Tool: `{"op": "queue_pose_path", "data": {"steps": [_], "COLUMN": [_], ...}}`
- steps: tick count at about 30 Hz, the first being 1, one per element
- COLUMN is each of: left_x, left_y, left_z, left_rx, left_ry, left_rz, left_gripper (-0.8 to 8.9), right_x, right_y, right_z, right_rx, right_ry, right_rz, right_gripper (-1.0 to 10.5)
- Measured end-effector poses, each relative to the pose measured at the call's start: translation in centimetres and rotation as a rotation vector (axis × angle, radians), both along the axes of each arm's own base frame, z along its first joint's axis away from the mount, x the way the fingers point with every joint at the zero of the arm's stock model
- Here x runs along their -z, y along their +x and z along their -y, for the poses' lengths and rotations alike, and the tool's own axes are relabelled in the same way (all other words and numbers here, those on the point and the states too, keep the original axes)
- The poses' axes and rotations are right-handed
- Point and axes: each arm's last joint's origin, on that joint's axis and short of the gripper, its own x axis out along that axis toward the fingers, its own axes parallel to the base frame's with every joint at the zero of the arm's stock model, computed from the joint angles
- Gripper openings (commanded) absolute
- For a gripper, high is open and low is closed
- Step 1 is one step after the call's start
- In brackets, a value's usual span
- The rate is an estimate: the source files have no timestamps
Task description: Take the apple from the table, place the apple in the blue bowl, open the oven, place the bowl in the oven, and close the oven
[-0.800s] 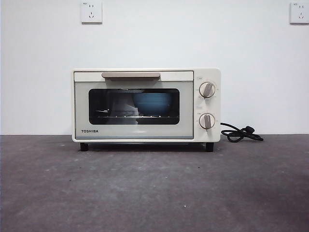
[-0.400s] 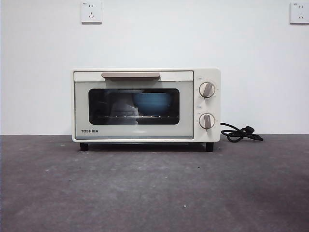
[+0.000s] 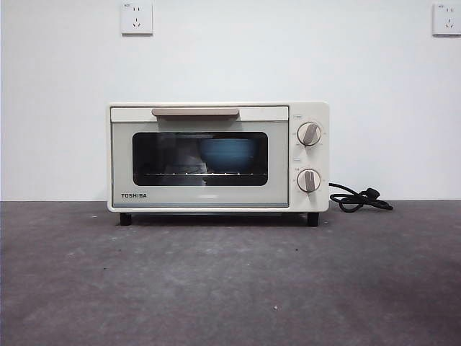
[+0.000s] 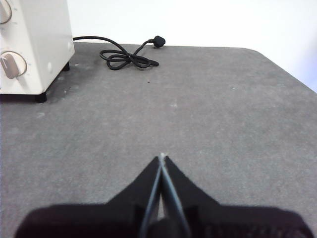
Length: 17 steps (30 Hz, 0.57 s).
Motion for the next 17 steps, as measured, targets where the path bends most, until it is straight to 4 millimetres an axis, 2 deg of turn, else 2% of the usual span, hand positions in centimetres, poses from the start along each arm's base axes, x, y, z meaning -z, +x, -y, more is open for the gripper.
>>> {"op": "queue_pose_path", "data": {"steps": [12, 17], "left_x": [0.5, 1.5], "left_y": [0.0, -0.1], "left_z": [0.0, 0.0], "left_rx": [0.000, 0.000], "left_ry": [-0.001, -0.002], "left_rz": [-0.052, -0.155], "left_gripper": [-0.04, -0.04], "right_x": [0.0, 0.0], "right_y": [0.0, 0.0], "right_z": [0.0, 0.0], "right_rx": [0.000, 0.000], "right_ry": [0.000, 0.000], "right_rz": [0.000, 0.001], "right_gripper": [0.0, 0.0]}}
